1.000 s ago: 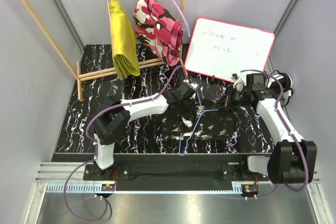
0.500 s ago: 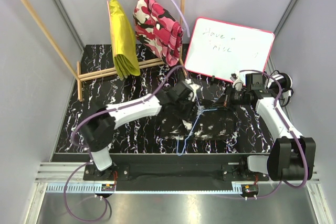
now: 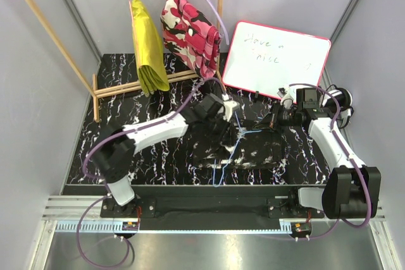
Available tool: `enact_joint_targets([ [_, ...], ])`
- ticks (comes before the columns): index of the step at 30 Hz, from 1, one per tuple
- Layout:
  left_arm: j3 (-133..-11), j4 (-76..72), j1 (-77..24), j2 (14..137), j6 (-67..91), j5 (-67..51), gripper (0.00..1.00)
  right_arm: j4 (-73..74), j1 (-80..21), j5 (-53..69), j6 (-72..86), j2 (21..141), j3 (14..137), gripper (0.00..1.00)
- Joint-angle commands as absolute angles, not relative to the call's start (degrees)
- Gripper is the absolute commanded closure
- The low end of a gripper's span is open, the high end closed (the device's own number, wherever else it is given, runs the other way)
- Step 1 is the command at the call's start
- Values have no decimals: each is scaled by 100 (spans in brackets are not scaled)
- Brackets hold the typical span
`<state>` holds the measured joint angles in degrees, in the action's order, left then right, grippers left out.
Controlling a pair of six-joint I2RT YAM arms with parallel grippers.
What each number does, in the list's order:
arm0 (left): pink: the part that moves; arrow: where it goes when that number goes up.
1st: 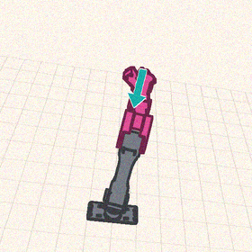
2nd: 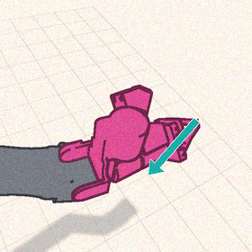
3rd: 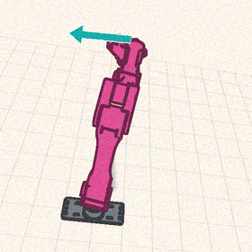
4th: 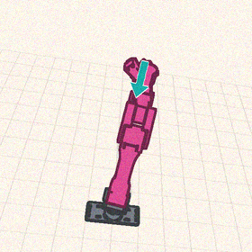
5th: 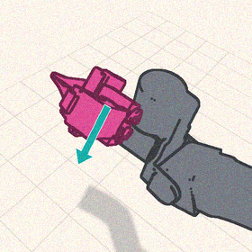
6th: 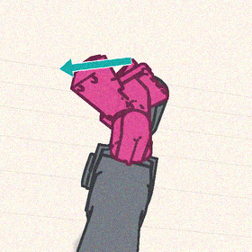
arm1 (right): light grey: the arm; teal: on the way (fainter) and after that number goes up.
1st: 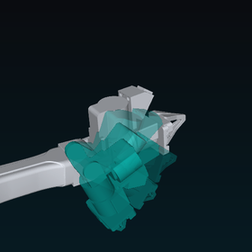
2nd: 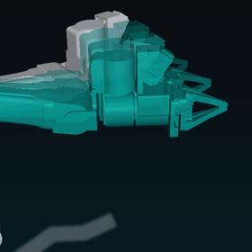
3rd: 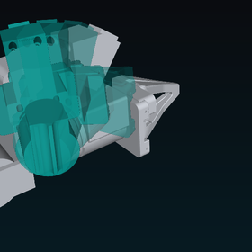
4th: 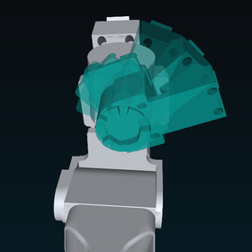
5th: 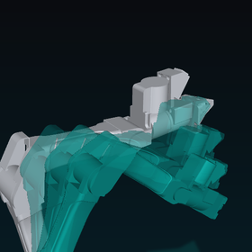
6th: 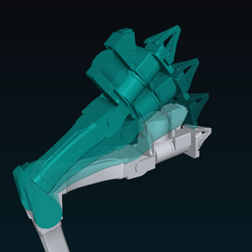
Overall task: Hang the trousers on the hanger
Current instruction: Place trousers on hanger
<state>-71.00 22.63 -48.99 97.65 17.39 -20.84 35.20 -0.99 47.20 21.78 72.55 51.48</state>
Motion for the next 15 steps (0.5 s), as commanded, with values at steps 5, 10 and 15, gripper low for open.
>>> enact_joint_targets([
  [5, -7145, 2249, -5150, 10169, 1776, -2760, 76, 3358, -97, 4940, 2259, 7233, 5361, 100],
  [10, -7154, 2847, -5300, 10020, 1415, -2558, 75, 3261, -105, 4983, 2338, 7418, 5440, 100],
  [15, -7093, 2971, -4872, 9212, 984, -2425, 72, 3296, -123, 5010, 2276, 7357, 5432, 100],
])
